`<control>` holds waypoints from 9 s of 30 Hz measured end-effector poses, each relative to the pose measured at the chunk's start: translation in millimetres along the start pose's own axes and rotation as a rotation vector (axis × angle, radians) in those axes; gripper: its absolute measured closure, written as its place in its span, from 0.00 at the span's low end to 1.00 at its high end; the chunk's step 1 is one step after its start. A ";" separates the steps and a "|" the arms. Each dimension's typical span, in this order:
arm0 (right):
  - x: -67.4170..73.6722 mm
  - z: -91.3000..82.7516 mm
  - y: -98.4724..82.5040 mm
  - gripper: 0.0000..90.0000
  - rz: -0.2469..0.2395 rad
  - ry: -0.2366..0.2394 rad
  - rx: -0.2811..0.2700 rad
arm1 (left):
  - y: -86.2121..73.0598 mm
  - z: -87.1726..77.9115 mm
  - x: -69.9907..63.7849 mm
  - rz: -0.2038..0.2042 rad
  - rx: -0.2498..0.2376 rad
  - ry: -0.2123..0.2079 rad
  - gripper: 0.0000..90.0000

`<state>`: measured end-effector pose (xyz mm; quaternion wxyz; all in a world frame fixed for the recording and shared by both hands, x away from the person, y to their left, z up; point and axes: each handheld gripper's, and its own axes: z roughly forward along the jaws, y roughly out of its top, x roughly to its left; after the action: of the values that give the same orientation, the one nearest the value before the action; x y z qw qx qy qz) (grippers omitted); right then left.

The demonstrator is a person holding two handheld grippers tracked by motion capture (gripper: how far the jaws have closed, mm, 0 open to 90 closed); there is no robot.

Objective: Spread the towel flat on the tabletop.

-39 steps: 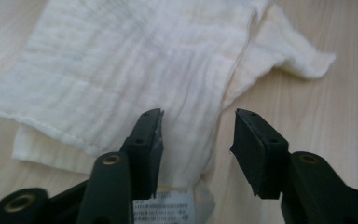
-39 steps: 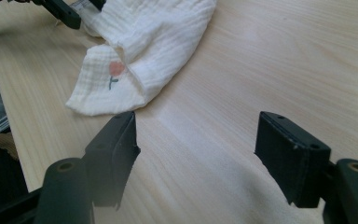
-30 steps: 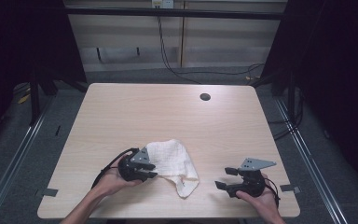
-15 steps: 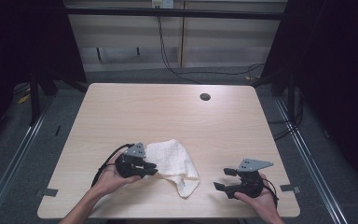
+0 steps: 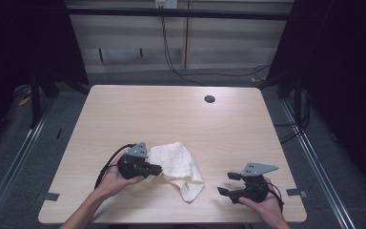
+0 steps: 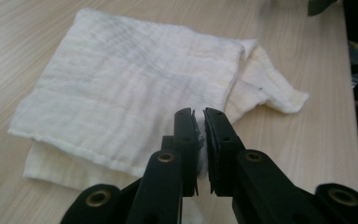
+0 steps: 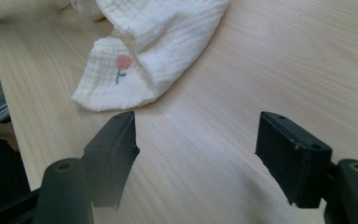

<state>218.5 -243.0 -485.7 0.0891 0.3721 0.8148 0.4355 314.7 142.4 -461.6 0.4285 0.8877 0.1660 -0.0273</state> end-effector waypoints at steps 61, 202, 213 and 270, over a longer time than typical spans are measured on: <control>12.9 26.2 62.8 1.00 -0.052 0.074 -0.084 | -1.9 -21.7 3.6 -0.007 -0.044 0.051 1.00; -15.1 55.8 75.6 0.99 -0.016 0.075 0.038 | -17.1 7.7 12.4 -0.156 0.015 -0.032 0.73; -18.8 54.5 73.5 0.99 -0.010 0.067 0.036 | -23.0 -23.5 7.2 -0.090 -0.039 0.035 0.61; -4.2 -4.5 134.0 0.99 -0.080 0.139 -0.096 | 30.6 -82.3 -0.9 -0.011 -0.272 0.063 0.98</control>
<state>290.3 -202.7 -379.7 0.0674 0.3034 0.8116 0.4948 315.8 187.9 -386.5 0.5394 0.8210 0.1862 0.0209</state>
